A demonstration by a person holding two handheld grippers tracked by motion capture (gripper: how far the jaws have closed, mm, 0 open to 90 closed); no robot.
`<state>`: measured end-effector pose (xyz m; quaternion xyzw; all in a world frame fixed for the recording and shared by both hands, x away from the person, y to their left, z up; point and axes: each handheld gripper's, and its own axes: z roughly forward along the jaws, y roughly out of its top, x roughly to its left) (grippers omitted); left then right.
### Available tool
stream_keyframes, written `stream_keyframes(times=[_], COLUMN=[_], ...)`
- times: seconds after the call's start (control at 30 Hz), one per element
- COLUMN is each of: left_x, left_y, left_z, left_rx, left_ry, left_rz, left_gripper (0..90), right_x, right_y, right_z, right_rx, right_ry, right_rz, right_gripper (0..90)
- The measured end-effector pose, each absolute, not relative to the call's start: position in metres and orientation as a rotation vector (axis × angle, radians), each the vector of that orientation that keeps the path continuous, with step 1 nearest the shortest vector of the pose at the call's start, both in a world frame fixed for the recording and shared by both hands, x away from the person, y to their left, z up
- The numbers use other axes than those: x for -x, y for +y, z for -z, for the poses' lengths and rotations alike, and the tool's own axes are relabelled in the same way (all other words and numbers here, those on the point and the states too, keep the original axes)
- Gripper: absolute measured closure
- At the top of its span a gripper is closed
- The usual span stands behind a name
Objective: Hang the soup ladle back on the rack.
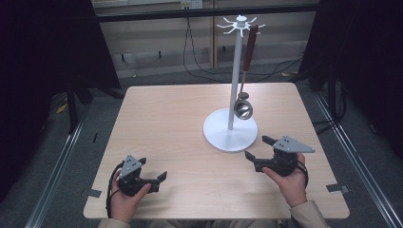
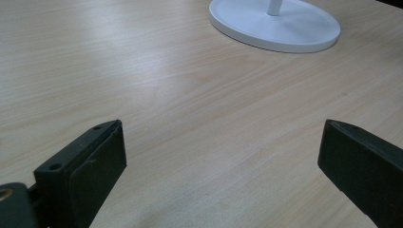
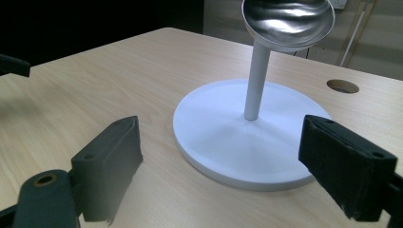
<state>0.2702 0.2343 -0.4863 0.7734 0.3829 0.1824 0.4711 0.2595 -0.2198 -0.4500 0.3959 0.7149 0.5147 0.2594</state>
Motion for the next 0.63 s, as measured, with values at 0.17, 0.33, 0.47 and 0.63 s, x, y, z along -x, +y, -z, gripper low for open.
stream_keyframes(times=[0.17, 0.33, 0.47, 0.63], left_x=[-0.2703, -0.2705, -0.2714, -0.2734], left_y=[0.2337, 0.2321, 0.2315, 0.2291], left_z=[0.486, 0.4858, 0.486, 0.4855], left_rx=[-1.894, -1.9, -1.899, -1.9], left_ry=[0.937, 0.93, 0.929, 0.925], left_rz=[-0.445, -0.446, -0.443, -0.444], left_gripper=[2.1, 2.1, 2.1, 2.1], right_x=[-0.2567, -0.2531, -0.2527, -0.251], right_y=[-0.2211, -0.2222, -0.2238, -0.226], right_z=[0.4508, 0.4505, 0.4516, 0.4528], right_rx=[-1.06, -1.054, -1.049, -1.049], right_ry=[1.944, 1.941, 1.945, 1.948], right_rz=[-1.403, -1.399, -1.386, -1.377], right_gripper=[13.2, 13.1, 13.1, 13.0])
